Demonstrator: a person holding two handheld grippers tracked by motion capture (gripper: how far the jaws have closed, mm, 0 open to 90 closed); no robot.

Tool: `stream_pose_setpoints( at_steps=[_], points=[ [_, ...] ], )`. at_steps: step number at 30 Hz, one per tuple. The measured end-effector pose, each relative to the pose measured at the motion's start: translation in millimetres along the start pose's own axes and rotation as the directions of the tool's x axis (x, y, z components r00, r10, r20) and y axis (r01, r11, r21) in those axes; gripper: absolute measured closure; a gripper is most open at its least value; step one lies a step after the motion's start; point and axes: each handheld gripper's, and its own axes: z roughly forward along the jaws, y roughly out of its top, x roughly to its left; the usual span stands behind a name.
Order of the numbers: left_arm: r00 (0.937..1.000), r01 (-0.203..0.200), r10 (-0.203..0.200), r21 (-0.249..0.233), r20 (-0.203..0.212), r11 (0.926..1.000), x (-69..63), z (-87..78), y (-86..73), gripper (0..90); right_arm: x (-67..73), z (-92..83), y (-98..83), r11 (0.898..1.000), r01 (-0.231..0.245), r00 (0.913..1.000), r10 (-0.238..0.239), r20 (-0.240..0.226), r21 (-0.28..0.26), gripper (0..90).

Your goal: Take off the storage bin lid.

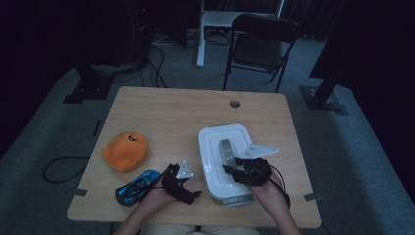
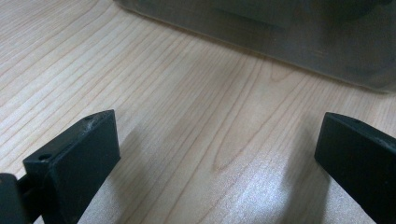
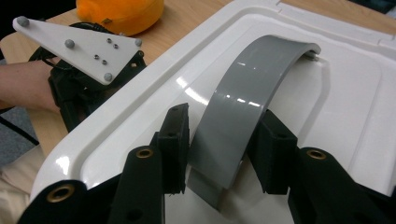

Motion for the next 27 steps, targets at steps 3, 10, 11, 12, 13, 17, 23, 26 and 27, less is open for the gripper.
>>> stream_pose_setpoints(
  at_steps=[3, 10, 11, 12, 13, 17, 23, 26, 27],
  points=[
    [1.0, 0.001, -0.001, -0.001, 0.0, 1.0, 0.0, -0.1, -0.2, 0.6, -1.2, 0.4, -0.6, 1.0, -0.017, 0.9998, 0.017, -0.012, -0.006, 61.0],
    [1.0, 0.001, -0.001, -0.001, -0.001, 1.0, -0.1, -0.1, -0.2, 0.6, -6.8, -1.1, -2.8, 0.997, -0.067, 0.997, 0.066, -0.04, -0.024, 64.2],
    [1.0, 0.001, -0.001, -0.001, -0.001, 1.0, 0.0, -0.1, -0.2, 0.6, -7.3, -2.2, -2.9, 0.997, -0.071, 0.9967, 0.07, -0.04, -0.027, 64.7],
    [1.0, 0.001, -0.001, -0.001, -0.001, 1.0, 0.0, -0.1, -0.2, 0.6, -7.3, -2.2, -2.9, 0.997, -0.071, 0.9967, 0.07, -0.04, -0.027, 64.7],
    [1.0, 0.001, -0.001, -0.001, -0.001, 1.0, -0.1, -0.1, -0.2, 0.6, -7.6, -3.3, -2.9, 0.997, -0.072, 0.9967, 0.071, -0.039, -0.033, 65.2],
    [1.0, 0.001, -0.001, -0.001, -0.001, 1.0, -0.1, -0.1, -0.2, 0.6, -7.1, -9.9, -1.0, 0.995, -0.082, 0.9957, 0.079, -0.049, -0.062, 67.7],
    [1.0, 0.002, -0.002, -0.002, 0.0, 1.0, -0.1, 0.0, -0.2, 0.6, -4.8, -15.4, 3.2, 0.993, -0.079, 0.9952, 0.074, -0.064, -0.088, 69.6],
    [1.0, 0.003, -0.003, -0.002, 0.0, 1.0, -0.2, 0.0, -0.3, 0.6, -4.8, -19.3, 5.1, 0.991, -0.085, 0.9944, 0.078, -0.072, -0.101, 69.9],
    [1.0, 0.003, -0.003, -0.003, 0.0, 1.0, -0.2, 0.0, -0.3, 0.6, -5.1, -20.3, 5.4, 0.991, -0.084, 0.9944, 0.076, -0.074, -0.107, 70.0]
  ],
)
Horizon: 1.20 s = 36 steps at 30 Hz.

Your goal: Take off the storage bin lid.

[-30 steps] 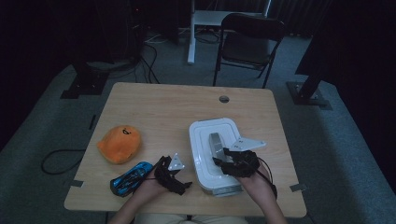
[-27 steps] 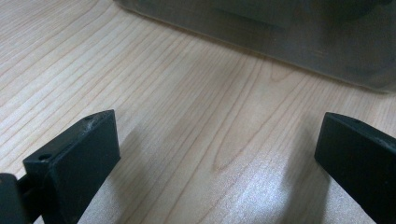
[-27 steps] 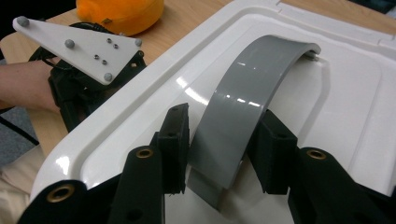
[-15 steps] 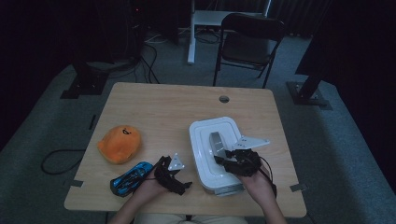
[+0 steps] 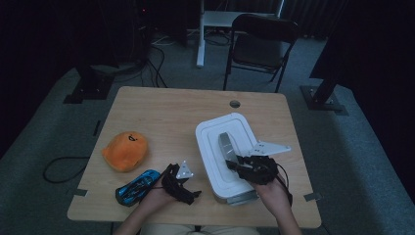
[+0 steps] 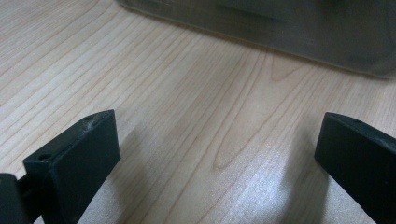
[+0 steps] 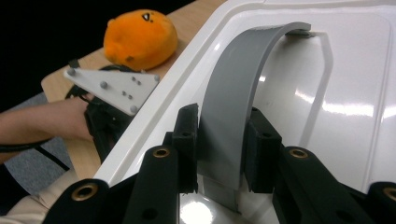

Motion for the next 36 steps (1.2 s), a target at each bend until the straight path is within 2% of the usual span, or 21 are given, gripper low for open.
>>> stream_pose_setpoints(
  at_steps=[2, 9, 16, 20, 29, 33, 34, 36],
  points=[
    [1.0, 0.0, 0.0, 0.001, 0.0, 1.0, 0.0, 0.0, 0.0, 0.6, -0.5, -3.4, 1.8, 1.0, -0.001, 1.0, 0.0, -0.007, -0.007, 70.0],
    [1.0, 0.0, 0.0, 0.003, 0.002, 1.0, 0.1, -0.3, 0.1, 0.6, -5.2, -13.8, 9.5, 0.999, 0.005, 0.9997, -0.004, 0.022, -0.039, 70.3],
    [1.0, 0.001, -0.001, 0.001, 0.0, 1.0, 0.0, -0.1, 0.1, 0.6, -21.7, -21.9, 18.1, 0.997, 0.001, 0.9981, 0.003, 0.062, -0.071, 70.3],
    [1.0, 0.0, 0.0, 0.001, 0.0, 1.0, 0.0, -0.1, 0.0, 0.6, -33.6, -27.9, 25.2, 0.996, -0.004, 0.9948, 0.013, 0.101, -0.094, 70.4],
    [1.0, 0.0, 0.0, 0.002, 0.001, 1.0, 0.0, -0.2, 0.1, 0.6, -67.8, -38.4, 32.9, 0.992, -0.023, 0.9816, 0.046, 0.185, -0.126, 70.5],
    [1.0, 0.0, 0.0, 0.002, 0.001, 1.0, 0.1, -0.2, 0.1, 0.6, -83.2, -41.1, 30.6, 0.989, -0.043, 0.9721, 0.074, 0.223, -0.138, 70.5],
    [1.0, 0.0, 0.0, 0.002, 0.001, 1.0, 0.1, -0.2, 0.1, 0.6, -83.2, -41.1, 30.6, 0.989, -0.043, 0.9721, 0.074, 0.223, -0.138, 70.5],
    [1.0, 0.001, -0.001, 0.001, 0.0, 1.0, 0.0, -0.1, 0.0, 0.6, -92.8, -43.7, 28.4, 0.988, -0.055, 0.9643, 0.089, 0.249, -0.142, 70.5]
  ],
)
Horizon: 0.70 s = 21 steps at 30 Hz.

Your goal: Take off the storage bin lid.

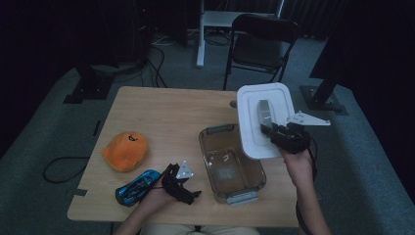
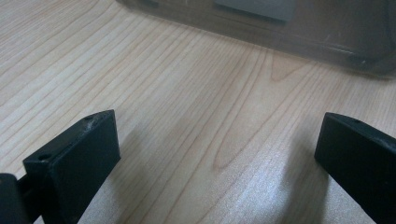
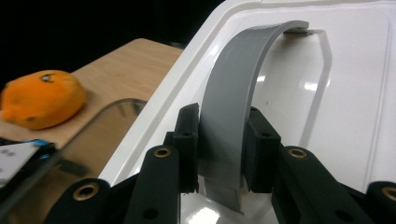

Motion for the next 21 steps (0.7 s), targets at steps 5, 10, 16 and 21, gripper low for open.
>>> stream_pose_setpoints(
  at_steps=[5, 10, 16, 21],
  points=[
    [1.0, -0.001, 0.001, 0.0, -0.001, 1.0, 0.0, 0.0, 0.0, 0.6, -18.5, -2.1, -3.3, 1.0, -0.025, 0.999, 0.025, 0.038, -0.002, 70.5],
    [1.0, -0.001, 0.001, 0.001, -0.001, 1.0, 0.1, -0.1, 0.0, 0.6, -35.6, -3.2, -7.5, 0.999, -0.049, 0.9958, 0.049, 0.077, -0.002, 70.5],
    [1.0, -0.001, 0.001, -0.001, -0.001, 1.0, 0.0, 0.1, 0.0, 0.6, -52.5, 0.7, -19.5, 0.996, -0.081, 0.9908, 0.078, 0.111, 0.026, 70.6],
    [1.0, -0.001, 0.001, 0.0, -0.001, 1.0, 0.2, 0.1, -0.1, 0.6, -65.7, 8.7, -36.4, 0.992, -0.114, 0.9867, 0.107, 0.122, 0.048, 70.5]
  ],
)
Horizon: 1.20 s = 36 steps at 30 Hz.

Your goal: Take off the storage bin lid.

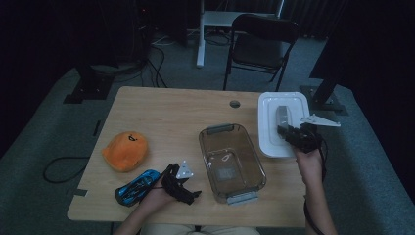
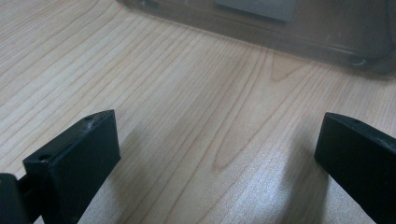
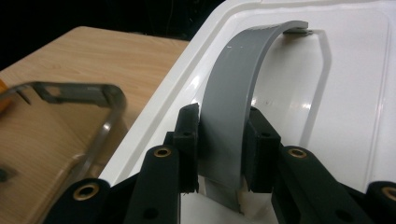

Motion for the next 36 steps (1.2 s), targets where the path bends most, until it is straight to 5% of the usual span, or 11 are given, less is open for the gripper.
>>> stream_pose_setpoints(
  at_steps=[19, 36],
  points=[
    [1.0, 0.0, 0.0, 0.001, 0.001, 1.0, -0.1, -0.1, 0.0, 0.5, -19.5, 62.5, -60.4, 0.987, -0.084, 0.9953, 0.09, -0.035, 0.137, 70.5],
    [1.0, 0.0, 0.0, 0.001, 0.001, 1.0, -0.1, 0.0, 0.0, 0.6, -33.4, 89.4, -86.1, 0.968, -0.147, 0.986, 0.16, -0.048, 0.203, 67.2]
  ],
)
